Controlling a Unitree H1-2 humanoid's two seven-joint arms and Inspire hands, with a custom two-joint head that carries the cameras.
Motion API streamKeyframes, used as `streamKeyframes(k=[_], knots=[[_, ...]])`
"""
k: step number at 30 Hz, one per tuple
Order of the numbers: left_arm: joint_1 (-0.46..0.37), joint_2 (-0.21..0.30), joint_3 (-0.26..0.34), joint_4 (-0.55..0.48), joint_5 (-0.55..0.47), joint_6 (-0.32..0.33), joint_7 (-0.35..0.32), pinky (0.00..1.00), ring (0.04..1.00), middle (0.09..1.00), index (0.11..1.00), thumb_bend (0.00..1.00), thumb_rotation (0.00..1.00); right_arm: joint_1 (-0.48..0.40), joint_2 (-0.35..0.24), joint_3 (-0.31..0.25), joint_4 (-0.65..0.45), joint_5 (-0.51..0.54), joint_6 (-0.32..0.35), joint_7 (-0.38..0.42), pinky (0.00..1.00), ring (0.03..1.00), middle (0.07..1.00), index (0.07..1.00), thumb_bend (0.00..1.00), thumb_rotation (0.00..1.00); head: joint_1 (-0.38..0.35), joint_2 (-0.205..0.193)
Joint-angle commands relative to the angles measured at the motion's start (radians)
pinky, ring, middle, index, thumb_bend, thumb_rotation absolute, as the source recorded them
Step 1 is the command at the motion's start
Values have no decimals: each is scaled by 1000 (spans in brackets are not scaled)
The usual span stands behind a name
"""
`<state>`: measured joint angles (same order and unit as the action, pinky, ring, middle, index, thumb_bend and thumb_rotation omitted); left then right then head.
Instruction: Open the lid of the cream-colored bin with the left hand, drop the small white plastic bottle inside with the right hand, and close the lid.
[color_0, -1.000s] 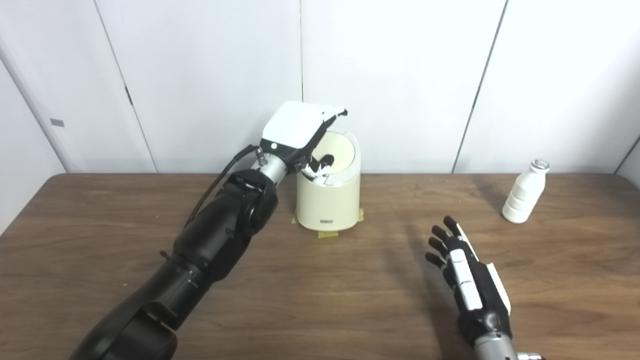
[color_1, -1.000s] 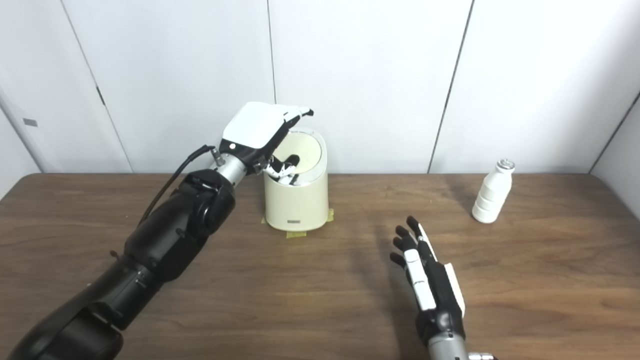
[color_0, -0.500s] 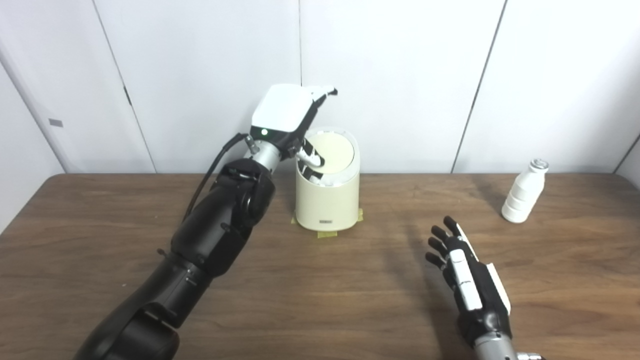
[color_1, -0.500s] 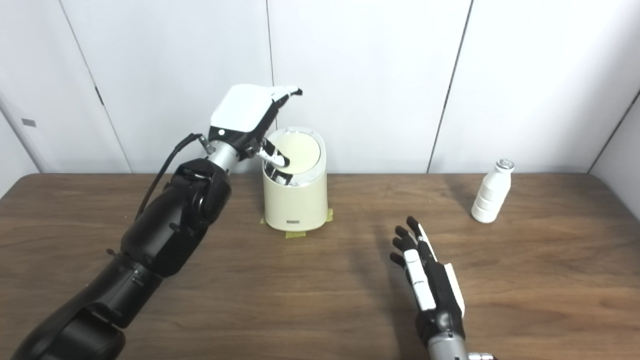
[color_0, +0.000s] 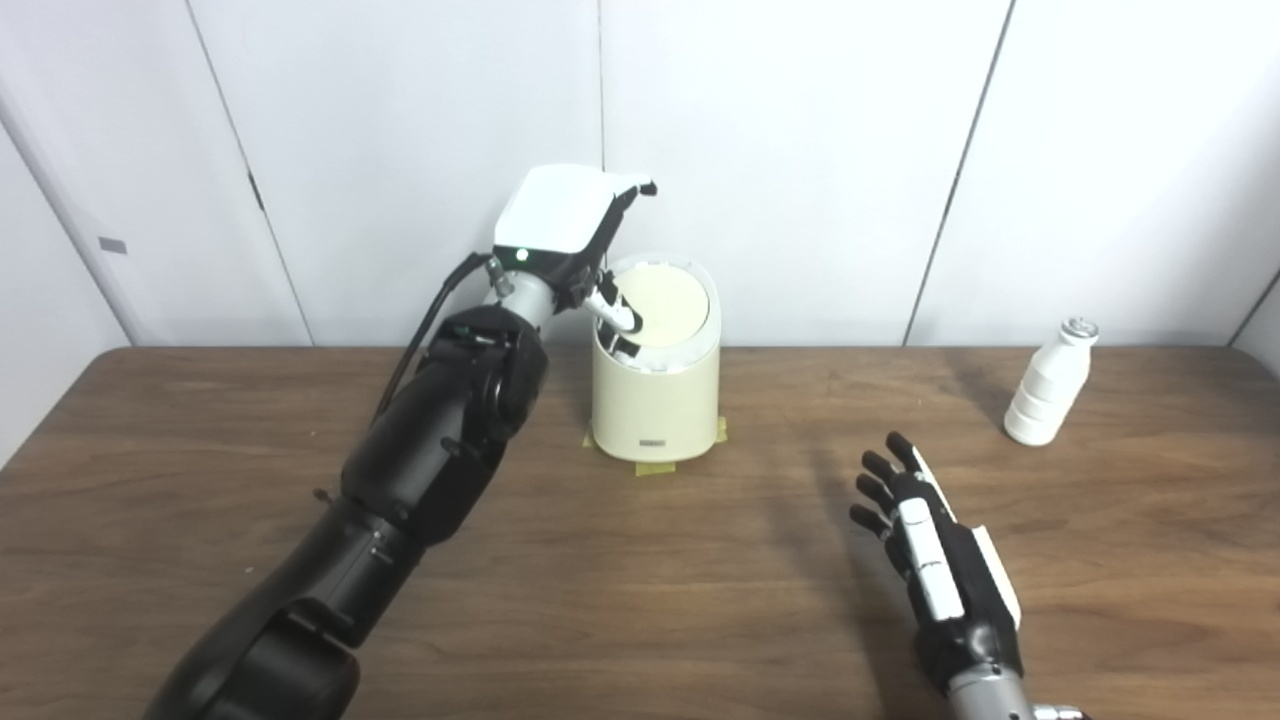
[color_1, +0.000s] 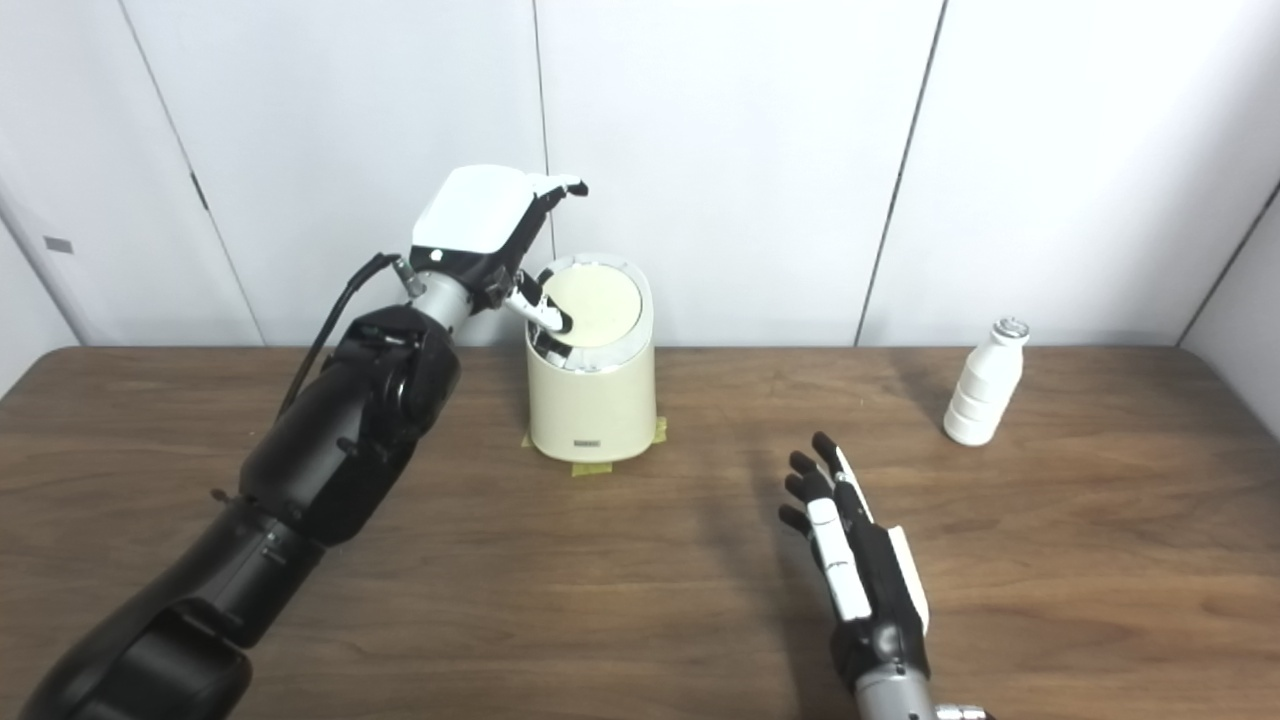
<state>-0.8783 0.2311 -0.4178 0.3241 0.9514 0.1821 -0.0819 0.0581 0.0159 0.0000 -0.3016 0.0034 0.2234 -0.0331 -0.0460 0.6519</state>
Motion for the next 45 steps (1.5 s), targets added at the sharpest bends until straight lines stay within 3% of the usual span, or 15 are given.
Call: streamKeyframes(k=[1,18,28,45], knots=[[-87,3,11,-22,14,6,16,645,793,828,864,1000,110,-24,5,2,-38,-6,-13,-2,844,895,902,947,594,861,0,0],[-141,-49,11,54,-27,98,-53,704,828,863,891,1000,84,-31,14,3,-31,-19,-19,-2,838,894,906,954,571,861,-8,-4],[-172,-50,-47,99,14,93,-40,672,813,845,884,1000,100,-29,22,9,-40,-33,-10,-6,830,890,905,947,570,862,-16,0],[-186,-42,-101,130,65,71,-12,726,815,839,900,1000,70,-33,31,22,-54,-65,1,-11,831,881,905,948,558,865,-12,19]])
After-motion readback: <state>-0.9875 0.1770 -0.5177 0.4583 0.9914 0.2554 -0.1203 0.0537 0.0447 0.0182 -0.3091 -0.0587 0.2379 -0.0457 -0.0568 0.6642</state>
